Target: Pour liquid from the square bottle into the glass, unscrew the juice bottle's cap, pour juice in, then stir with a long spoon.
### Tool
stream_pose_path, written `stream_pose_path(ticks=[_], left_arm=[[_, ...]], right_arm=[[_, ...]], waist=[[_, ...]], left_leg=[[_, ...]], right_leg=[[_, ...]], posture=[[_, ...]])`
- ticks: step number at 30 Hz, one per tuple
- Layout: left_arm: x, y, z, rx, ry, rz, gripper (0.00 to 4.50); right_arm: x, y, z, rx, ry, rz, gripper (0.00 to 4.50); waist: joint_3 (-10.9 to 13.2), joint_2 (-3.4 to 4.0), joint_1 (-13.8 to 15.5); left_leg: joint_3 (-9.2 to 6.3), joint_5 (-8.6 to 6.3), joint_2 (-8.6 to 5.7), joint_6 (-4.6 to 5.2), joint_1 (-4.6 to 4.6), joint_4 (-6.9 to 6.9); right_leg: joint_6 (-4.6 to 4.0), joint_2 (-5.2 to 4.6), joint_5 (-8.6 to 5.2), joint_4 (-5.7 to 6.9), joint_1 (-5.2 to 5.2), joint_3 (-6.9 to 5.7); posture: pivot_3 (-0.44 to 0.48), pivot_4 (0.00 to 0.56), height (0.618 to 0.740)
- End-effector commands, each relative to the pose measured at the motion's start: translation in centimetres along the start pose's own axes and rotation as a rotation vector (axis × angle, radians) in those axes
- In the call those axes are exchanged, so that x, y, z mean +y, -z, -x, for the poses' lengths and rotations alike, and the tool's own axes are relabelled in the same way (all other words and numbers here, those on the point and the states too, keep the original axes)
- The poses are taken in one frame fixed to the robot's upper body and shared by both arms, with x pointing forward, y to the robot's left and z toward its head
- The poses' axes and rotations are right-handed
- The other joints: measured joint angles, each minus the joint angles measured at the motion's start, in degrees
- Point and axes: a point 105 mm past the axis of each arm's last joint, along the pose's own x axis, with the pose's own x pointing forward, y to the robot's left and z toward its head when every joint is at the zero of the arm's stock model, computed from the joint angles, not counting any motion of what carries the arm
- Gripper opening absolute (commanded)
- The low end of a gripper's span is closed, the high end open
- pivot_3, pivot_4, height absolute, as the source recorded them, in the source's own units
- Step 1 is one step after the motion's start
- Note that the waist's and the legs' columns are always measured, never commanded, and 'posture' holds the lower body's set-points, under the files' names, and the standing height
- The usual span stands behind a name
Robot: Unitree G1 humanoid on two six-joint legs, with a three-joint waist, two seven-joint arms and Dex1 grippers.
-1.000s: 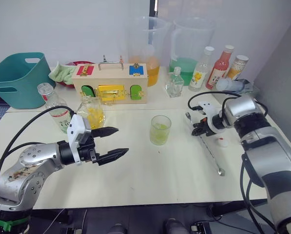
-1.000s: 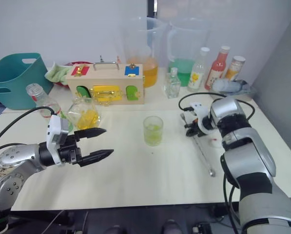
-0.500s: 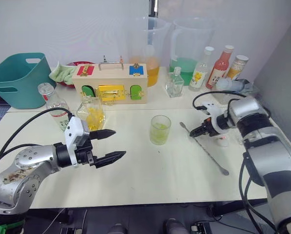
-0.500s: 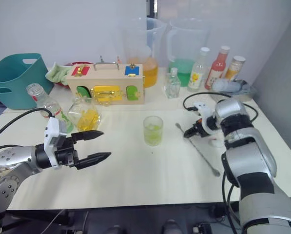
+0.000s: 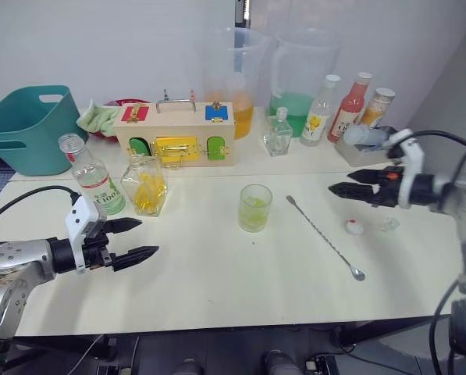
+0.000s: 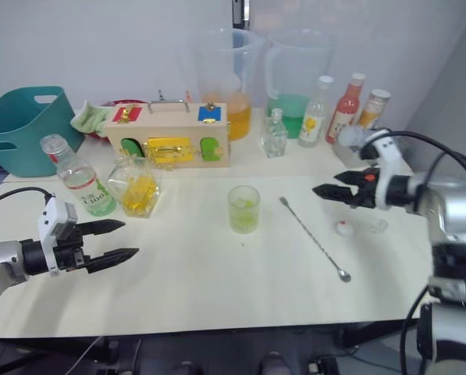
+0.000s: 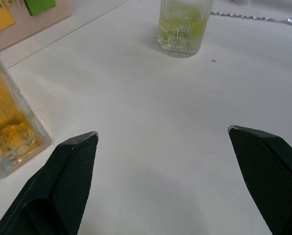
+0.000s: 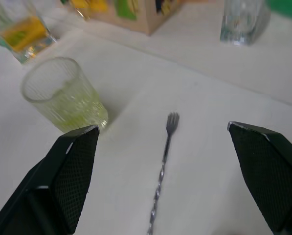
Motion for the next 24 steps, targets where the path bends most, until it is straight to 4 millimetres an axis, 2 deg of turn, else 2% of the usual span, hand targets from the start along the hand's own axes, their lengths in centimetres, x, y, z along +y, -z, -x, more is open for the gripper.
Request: stream_pose_path(ticks=[1,2,4,6,8,10,13,15,22,24], left_arm=[[2.4,-0.1,2.0,0.034,-0.099,-0.092,4.50],[2.5,0.1,2.1,0.044,-0.102,-0.102,4.50],[3.2,0.4,2.4,0.065,-0.117,-0.123,4.50],[3.9,0.3,2.8,0.065,-0.143,-0.134,4.50],[4.4,0.4,3.0,0.061,-0.161,-0.135,4.50],[4.6,0.6,3.2,0.061,-0.167,-0.133,4.50],[5.4,2.1,4.0,0.054,-0.231,-0.100,4.50],[5.5,3.1,4.3,0.057,-0.254,-0.080,4.50],[5.2,5.6,4.7,0.089,-0.299,-0.013,4.50],[5.1,5.6,4.7,0.085,-0.307,-0.010,4.50]], right_arm=[[0.9,-1.5,3.4,-0.167,-0.024,0.048,4.46],[1.0,-1.4,3.7,-0.185,-0.026,0.045,4.46],[0.8,0.3,5.1,-0.251,-0.034,-0.095,4.46],[0.1,3.1,6.3,-0.240,0.031,-0.143,4.46],[-0.1,5.1,7.1,-0.204,0.081,-0.104,4.46],[0.1,5.8,7.6,-0.196,0.093,-0.073,4.46],[0.1,9.4,9.3,-0.108,0.176,-0.003,4.46],[-0.1,10.9,10.0,-0.056,0.212,0.035,4.46],[-1.6,12.1,11.4,-0.036,0.306,0.074,4.46],[-1.9,12.2,11.5,-0.035,0.315,0.079,4.46]], waist=[[0.0,0.00,0.2],[0.0,0.00,0.1],[0.0,-0.01,0.1],[0.0,-0.02,0.1],[0.0,-0.09,0.4],[0.0,0.02,0.2],[0.0,0.05,-0.1],[0.0,0.05,-0.3],[0.0,0.01,-0.4],[0.0,0.01,-0.3]], left_leg=[[0.01,0.00,-0.01,0.00,0.07,0.00],[0.05,0.00,-0.02,0.00,0.11,0.03],[0.11,0.00,-0.02,0.00,0.16,0.03],[0.08,0.00,0.00,0.00,0.39,0.05],[-0.01,0.00,0.02,0.00,0.58,0.02],[0.09,0.00,0.00,0.01,0.60,0.03],[0.15,0.00,0.02,0.00,0.67,0.05],[0.15,0.00,0.03,0.00,0.76,0.00],[0.27,0.00,0.04,0.00,0.99,0.04],[0.30,0.00,0.03,0.00,1.00,0.04]], right_leg=[[0.00,-0.02,0.00,0.00,0.07,-0.01],[0.00,-0.04,0.00,-0.02,0.13,-0.01],[0.01,-0.06,-0.01,-0.12,0.24,0.01],[0.02,-0.03,-0.01,-0.20,0.56,0.01],[0.02,0.00,-0.02,-0.20,0.78,-0.05],[0.04,-0.04,-0.03,-0.20,0.77,0.00],[0.06,-0.01,-0.04,-0.19,0.78,0.08],[0.05,0.00,-0.04,-0.18,0.82,0.08],[0.05,0.01,-0.04,-0.14,0.97,0.18],[0.05,-0.01,-0.05,-0.14,0.98,0.20]], posture=[[0.000,0.150,0.740],[0.000,0.150,0.740],[0.000,0.150,0.740],[0.000,0.150,0.740],[0.000,0.150,0.740],[0.000,0.150,0.740],[0.000,0.150,0.740],[0.000,0.150,0.740],[0.000,0.150,0.740],[0.000,0.150,0.740]])
